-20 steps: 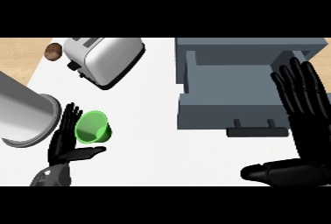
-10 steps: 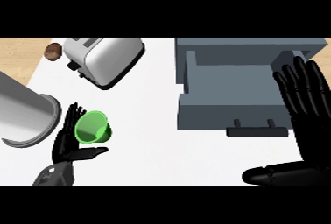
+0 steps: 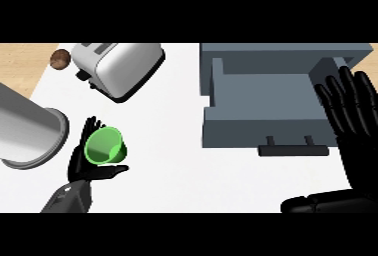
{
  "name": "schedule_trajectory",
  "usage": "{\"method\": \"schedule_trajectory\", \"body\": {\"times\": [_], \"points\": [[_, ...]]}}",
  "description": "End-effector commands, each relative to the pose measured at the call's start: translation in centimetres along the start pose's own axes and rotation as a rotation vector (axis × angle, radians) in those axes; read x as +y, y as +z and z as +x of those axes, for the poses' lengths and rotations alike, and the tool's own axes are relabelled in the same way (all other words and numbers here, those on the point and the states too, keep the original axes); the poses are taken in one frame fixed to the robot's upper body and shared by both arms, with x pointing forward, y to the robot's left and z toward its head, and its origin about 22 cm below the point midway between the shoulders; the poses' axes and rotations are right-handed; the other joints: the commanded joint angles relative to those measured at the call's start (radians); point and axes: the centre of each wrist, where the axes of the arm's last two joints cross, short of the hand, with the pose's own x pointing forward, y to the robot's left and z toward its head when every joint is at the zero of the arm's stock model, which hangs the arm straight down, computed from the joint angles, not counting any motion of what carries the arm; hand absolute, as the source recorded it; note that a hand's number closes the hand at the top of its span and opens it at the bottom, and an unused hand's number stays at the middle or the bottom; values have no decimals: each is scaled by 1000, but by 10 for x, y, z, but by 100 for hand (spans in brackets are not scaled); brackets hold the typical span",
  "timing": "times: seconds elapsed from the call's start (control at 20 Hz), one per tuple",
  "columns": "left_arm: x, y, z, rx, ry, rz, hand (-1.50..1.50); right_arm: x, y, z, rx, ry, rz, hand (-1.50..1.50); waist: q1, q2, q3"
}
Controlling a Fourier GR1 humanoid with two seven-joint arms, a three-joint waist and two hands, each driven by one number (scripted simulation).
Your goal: Pick up the cup, place it into the drawer and close the drawer
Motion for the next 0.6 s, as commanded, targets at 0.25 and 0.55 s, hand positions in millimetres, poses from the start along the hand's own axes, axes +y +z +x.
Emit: {"method": "schedule_trajectory", "body": {"times": [0.25, 0.55], "points": [[-10, -1, -5, -22, 161, -96, -150, 0, -7, -1, 11, 14, -16, -150, 1, 0, 0], [-3, -7, 0, -78, 231, -122, 150, 1, 5, 6, -5, -10, 21, -150, -10, 3, -1]]}}
